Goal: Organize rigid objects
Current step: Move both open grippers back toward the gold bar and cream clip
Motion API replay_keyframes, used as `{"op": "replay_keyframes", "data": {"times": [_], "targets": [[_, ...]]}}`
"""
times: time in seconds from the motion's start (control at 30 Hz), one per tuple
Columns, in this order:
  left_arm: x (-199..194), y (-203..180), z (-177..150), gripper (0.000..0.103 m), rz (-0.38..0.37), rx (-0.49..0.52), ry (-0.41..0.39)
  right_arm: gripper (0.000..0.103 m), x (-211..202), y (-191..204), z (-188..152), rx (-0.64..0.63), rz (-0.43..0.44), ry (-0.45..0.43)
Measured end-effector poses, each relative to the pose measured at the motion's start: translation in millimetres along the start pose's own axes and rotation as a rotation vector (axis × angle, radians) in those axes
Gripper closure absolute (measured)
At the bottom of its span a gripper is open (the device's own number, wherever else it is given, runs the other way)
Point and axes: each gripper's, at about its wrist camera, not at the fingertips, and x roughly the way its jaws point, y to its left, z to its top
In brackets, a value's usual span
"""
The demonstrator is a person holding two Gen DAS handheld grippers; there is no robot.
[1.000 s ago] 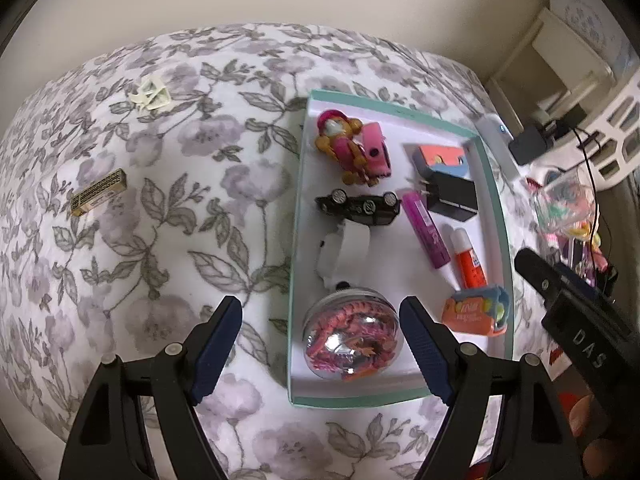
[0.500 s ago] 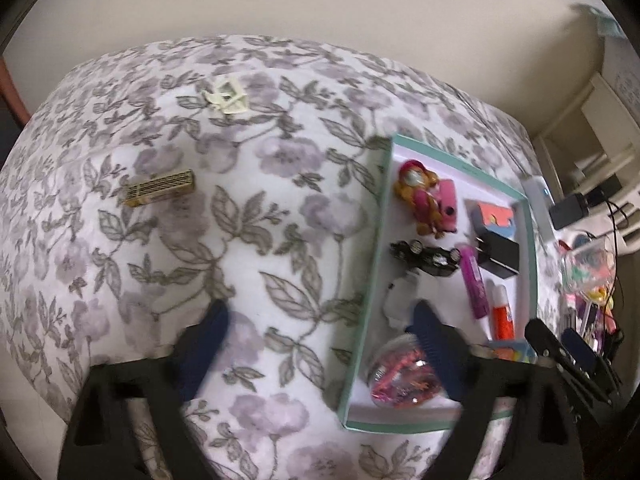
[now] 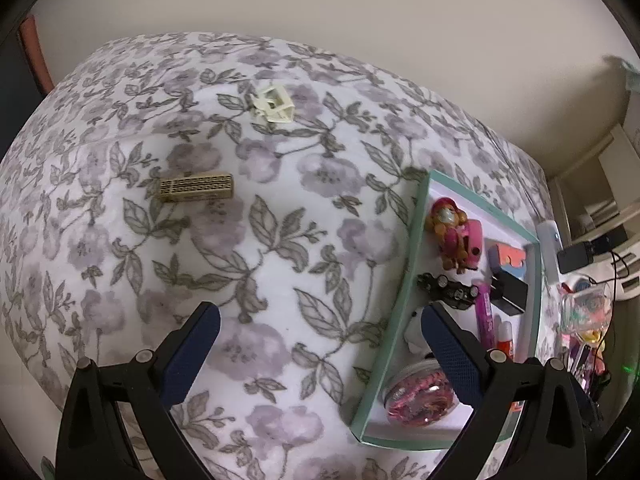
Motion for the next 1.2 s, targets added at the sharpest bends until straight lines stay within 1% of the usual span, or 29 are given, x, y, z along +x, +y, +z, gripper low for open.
{"op": "replay_keyframes", "data": {"times": [0.27,0.4,0.47,0.7,0.87,1.0,1.2], "targets": [[-4,23,10,0.002,0.019,-0.05,-0.015,0.0,-1,11,-1,-0.025,0.022,-0.003],[-7,51,19,0.002,0.037,-0.119,-0.028,0.0,-3,25,0,-0.034,0.09,-0.004],[-7,63,23,0.002,0.051,-0.143,-0.032,0.0,-5,36,-1,-0.054,0.106,-0.008],[-5,110,33,0.002,0.078,-0.234,-0.027,0.0,-5,82,-3,-0.166,0.104,-0.019],[-3,134,36,0.002,0.085,-0.278,-0.02,0.0,-5,122,-3,-0.28,0.07,-0.04],[-1,150,38,0.002,0.095,-0.299,-0.014,0.0,-5,144,-1,-0.307,0.106,-0.034],[5,172,41,0.002,0.071,-0.334,0.009,0.0,0,178,3,-0.338,0.134,-0.033]]}}
